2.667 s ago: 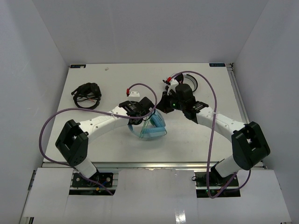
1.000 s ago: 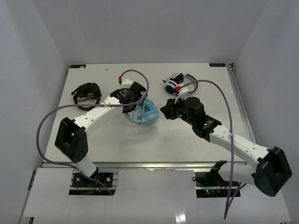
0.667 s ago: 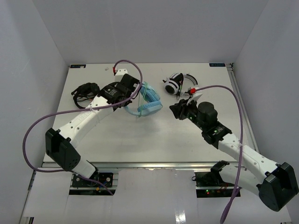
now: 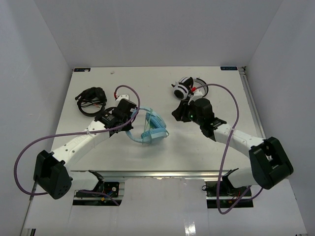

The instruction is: Wrap the headphones

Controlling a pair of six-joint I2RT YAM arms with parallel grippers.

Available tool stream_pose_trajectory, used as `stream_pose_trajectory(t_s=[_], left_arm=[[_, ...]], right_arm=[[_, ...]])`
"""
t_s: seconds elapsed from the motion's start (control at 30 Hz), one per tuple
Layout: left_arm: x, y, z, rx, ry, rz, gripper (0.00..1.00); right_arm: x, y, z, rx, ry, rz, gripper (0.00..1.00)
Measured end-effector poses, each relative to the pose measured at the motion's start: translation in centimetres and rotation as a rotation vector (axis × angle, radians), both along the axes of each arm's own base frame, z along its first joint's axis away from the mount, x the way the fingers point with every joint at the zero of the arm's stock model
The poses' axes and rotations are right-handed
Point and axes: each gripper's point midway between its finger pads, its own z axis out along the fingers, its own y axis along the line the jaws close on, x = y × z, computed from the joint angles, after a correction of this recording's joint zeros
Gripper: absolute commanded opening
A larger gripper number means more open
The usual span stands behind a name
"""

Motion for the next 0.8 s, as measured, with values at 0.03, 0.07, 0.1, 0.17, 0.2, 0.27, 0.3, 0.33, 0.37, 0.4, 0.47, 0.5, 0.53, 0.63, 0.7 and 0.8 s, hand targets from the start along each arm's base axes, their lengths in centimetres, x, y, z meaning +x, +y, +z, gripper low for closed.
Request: stream_pose_trajectory(t_s=[0.03,0.07,0.1,0.17,0.2,0.27,0.3,0.33,0.37,0.4,0.47,0.5,0.53,0.63,0.7,0.8], left_arm=[[-0.1,-0.1,-0.1,-0.015,-0.005,-0.002,0.00],[-0.3,-0.2,-0.2,-0.028,-0.009,-0.005,0.00],[-0.4,-0.3,-0.3,-0.040,-0.012,-0.008,0.00],[-0.5,-0.5,-0.8,-0.054,-0.011,-0.013,0.00],[-0.7,-0.5,-1.0,-0.059,-0.009,-0.014,0.00],[-0.8,-0.6,-1.5,-0.070,-0.005,-0.020,0.00],[-0.9,-0.7,-1.7,-0.072,-0.003,-0.022,0.00],[-1.0,-0.7,-1.8,-0.076,-0.004,-0.024,0.00],[-1.0,-0.8,-1.8,-0.081,-0.005,-0.026,0.00],[-1.0,-0.8,-1.9,-0.085,-0.007,-0.028,0.00],[-0.9,-1.2,-1.8,-0.112,-0.029,-0.039,0.00],[-0.9,-1.4,-1.7,-0.129,-0.041,-0.045,0.00],[-0.9,-1.6,-1.5,-0.147,-0.055,-0.052,0.00],[-0.6,-2.3,-0.1,-0.201,-0.104,-0.077,0.00],[-0.3,-2.8,1.0,-0.225,-0.130,-0.087,0.00],[0.4,-3.4,2.8,-0.250,-0.163,-0.103,0.00]], right_arm=[[0.4,0.5,0.2,0.009,0.005,0.005,0.53],[0.8,0.9,0.4,0.017,0.010,0.010,0.53],[1.1,1.3,0.4,0.024,0.017,0.016,0.53],[1.3,2.0,-0.1,0.030,0.045,0.032,0.54],[1.5,2.3,-0.5,0.030,0.063,0.040,0.54],[1.9,3.1,-1.6,0.023,0.103,0.059,0.54],[2.2,3.5,-2.2,0.019,0.122,0.068,0.54],[2.2,3.7,-2.8,0.014,0.140,0.076,0.54],[2.1,3.8,-3.3,0.008,0.157,0.083,0.54],[2.0,4.0,-3.8,0.003,0.175,0.091,0.54],[1.7,4.1,-4.4,0.001,0.193,0.104,0.54],[1.6,4.1,-4.4,0.003,0.195,0.111,0.54],[1.5,4.2,-4.4,0.005,0.194,0.119,0.54],[0.7,3.9,-4.6,0.005,0.170,0.145,0.54],[-0.3,3.2,-5.0,-0.001,0.165,0.150,0.54],[-0.9,2.2,-5.0,0.007,0.159,0.145,0.55]])
